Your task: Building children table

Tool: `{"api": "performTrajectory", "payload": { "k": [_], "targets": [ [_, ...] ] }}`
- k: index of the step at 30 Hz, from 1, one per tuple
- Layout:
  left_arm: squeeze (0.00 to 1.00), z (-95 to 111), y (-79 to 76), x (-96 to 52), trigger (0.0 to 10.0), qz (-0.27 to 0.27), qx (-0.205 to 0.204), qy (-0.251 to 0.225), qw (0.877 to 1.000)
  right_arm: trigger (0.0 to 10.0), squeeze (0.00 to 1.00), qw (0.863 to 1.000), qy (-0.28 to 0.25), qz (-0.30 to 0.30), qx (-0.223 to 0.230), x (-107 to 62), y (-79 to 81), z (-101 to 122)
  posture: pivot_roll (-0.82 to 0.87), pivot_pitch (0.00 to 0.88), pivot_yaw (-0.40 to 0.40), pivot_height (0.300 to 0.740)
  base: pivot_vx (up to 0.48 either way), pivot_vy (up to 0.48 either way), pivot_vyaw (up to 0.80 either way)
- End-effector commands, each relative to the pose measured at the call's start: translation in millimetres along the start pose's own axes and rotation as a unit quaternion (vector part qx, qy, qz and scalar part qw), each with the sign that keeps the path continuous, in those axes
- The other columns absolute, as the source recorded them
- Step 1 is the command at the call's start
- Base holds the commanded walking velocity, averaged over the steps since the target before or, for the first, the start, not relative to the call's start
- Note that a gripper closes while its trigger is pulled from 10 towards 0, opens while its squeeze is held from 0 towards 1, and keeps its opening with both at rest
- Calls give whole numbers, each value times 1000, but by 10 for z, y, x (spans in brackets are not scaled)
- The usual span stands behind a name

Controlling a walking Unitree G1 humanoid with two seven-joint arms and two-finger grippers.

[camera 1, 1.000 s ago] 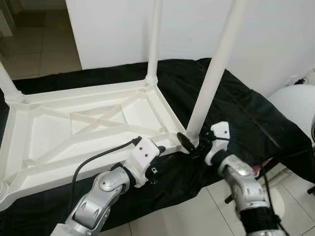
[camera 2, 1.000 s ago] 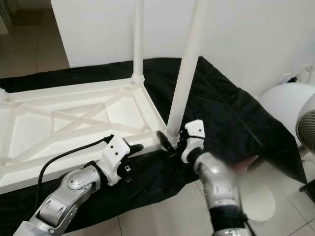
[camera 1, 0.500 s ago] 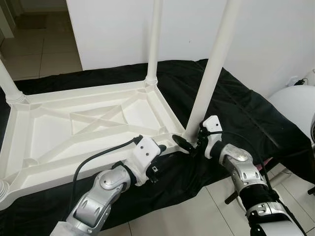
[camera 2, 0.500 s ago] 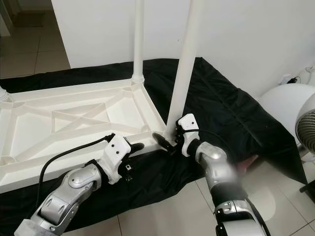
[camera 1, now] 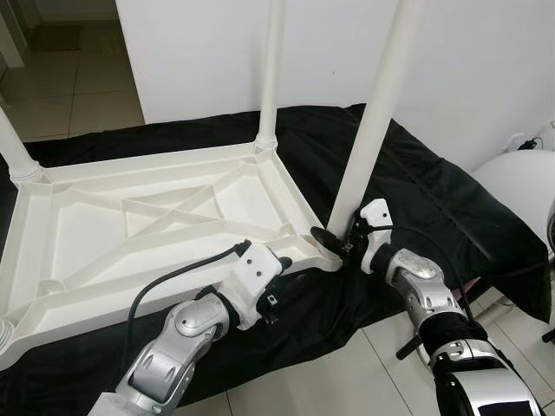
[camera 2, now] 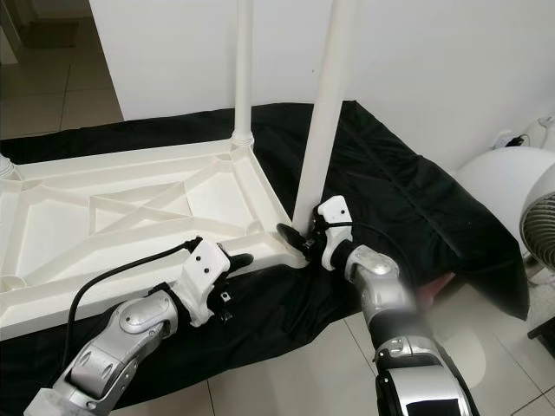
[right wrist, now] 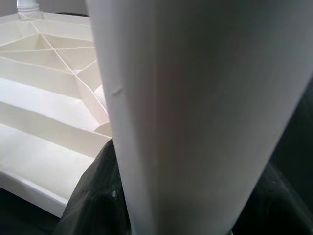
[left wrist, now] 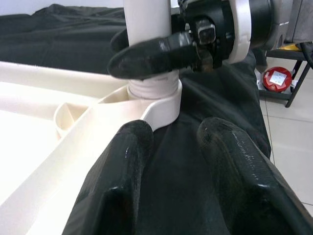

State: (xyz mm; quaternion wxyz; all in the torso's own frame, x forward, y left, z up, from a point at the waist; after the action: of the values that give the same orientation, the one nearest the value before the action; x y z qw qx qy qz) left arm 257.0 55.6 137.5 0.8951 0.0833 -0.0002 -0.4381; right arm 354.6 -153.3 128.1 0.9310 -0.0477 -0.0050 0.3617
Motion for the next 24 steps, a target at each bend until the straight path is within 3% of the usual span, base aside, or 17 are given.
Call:
{"api": "performTrajectory", "payload": {
  "k": [1, 2, 7, 14, 17, 20, 24],
  "targets": [
    [0, 20, -43, -6, 10000, -22, 4, -3, 1000, 2471, 0, 1000, 12, 5, 25, -23, 53, -115, -3, 0, -41, 740, 0, 0, 0],
    [0, 19, -44, -7, 10000, -22, 4, -3, 1000, 10000, 0, 1000, 11, 1, 28, -28, 47, -114, -4, 0, -41, 740, 0, 0, 0],
    [0, 11, -42, -8, 10000, -24, 3, -1, 1000, 10000, 0, 998, 25, -55, 27, -53, -25, -128, -9, 0, -39, 740, 0, 0, 0],
    [0, 8, -47, -6, 10000, -26, 1, -1, 1000, 10000, 0, 992, 25, -117, 44, -47, 14, -104, -19, 0, -38, 740, 0, 0, 0],
    [0, 12, -50, 6, 10000, -27, 0, -2, 1000, 10000, 0, 982, 27, -176, 70, 3, 179, -129, -22, 5, -38, 740, 0, 0, 0],
    [0, 15, -50, 8, 10000, -26, -1, -3, 1000, 10000, 0, 979, 26, -188, 77, 16, 230, -135, -23, 5, -38, 740, 0, 0, 0],
    [0, 18, 13, 3, 10000, -16, 3, -3, 1000, 10000, 0, 965, 24, -244, 91, 75, 481, -177, -21, 20, -45, 740, 0, 0, 0]
  ]
}}
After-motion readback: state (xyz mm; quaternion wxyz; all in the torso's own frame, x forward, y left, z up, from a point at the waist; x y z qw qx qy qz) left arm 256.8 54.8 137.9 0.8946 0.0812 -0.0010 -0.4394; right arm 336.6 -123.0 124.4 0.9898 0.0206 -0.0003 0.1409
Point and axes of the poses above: a point about 5 cm out from each wrist's last joint towards the gripper, its own x axis pointing out of the wrist towards the gripper, its own z axis along the axis of the wrist's last joint, y = z × x, the point moved 1 cm from there along x, pointing out of the wrist towards the gripper
